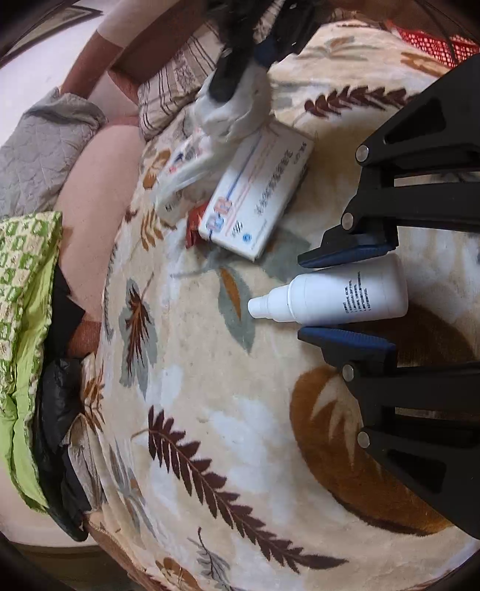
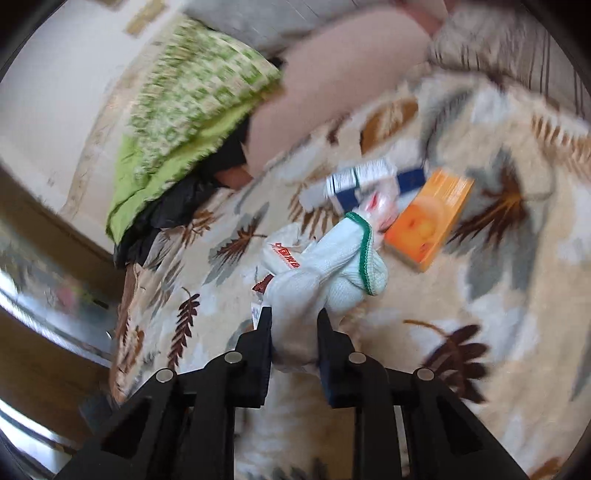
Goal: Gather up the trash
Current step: 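Grasp the white spray bottle with the left tool while the right tool grasps the white sock, then hold the spray bottle and sock lifted above the bed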
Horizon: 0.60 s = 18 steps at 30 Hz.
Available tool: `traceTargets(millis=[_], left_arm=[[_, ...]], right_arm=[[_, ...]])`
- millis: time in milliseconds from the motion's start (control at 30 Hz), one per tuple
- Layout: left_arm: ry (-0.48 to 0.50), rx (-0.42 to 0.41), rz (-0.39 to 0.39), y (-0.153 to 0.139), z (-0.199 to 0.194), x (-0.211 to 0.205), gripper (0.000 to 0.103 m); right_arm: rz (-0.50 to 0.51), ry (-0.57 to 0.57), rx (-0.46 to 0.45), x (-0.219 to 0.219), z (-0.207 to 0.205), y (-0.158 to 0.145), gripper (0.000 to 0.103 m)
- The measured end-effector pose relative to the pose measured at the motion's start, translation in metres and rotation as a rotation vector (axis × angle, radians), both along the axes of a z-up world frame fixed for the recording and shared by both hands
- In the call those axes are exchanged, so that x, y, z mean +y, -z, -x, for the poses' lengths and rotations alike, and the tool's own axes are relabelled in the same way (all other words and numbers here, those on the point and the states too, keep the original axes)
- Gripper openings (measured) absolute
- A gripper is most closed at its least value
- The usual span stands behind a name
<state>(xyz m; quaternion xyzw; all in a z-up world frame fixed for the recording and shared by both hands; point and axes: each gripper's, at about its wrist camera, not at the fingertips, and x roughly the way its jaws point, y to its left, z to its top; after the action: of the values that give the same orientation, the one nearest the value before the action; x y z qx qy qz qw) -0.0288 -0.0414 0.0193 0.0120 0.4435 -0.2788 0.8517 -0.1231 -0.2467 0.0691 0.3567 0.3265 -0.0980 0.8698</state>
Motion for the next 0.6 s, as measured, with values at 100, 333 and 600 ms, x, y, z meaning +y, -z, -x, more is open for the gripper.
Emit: traceTargets(millis=[100, 333, 600], left_arm=[[0.052, -0.022, 0.049, -0.008, 0.009, -0.003, 0.029], [0.153, -0.092, 0.088, -0.024, 0.035, -0.013, 0.029], [0.165, -0.17, 0.061, -0.034, 0.053, -0.013, 0.029]], right_arm=[[0.129, 0.01, -0.001, 0.012, 0.033, -0.011, 0.023], [0.362, 0.039, 0.067, 0.036, 0.086, -0.004, 0.023], [0.423, 0.052, 0.056, 0.035, 0.085, -0.009, 0.022]])
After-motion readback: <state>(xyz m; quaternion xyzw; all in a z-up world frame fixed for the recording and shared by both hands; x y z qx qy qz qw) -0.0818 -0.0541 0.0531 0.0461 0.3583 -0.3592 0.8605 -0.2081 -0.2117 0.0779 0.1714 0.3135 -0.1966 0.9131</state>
